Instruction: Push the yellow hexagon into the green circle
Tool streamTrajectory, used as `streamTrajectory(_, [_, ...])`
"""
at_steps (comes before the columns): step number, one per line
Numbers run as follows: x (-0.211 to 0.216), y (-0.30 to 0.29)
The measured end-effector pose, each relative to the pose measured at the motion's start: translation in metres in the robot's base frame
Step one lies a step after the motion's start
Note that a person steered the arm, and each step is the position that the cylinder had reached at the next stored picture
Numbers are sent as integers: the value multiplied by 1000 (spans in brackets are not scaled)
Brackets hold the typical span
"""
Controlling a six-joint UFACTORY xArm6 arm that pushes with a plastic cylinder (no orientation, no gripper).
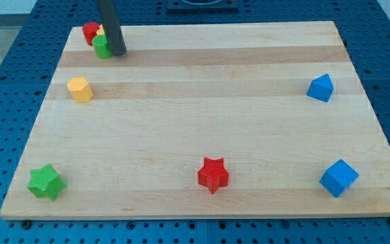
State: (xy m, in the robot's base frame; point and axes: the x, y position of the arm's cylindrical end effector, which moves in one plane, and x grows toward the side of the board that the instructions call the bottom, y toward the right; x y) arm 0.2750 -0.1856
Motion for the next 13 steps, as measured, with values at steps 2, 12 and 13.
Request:
streamTrajectory(2, [-5,-3])
streamTrajectory(12, [65,-43])
streamTrajectory(13, [39,-43])
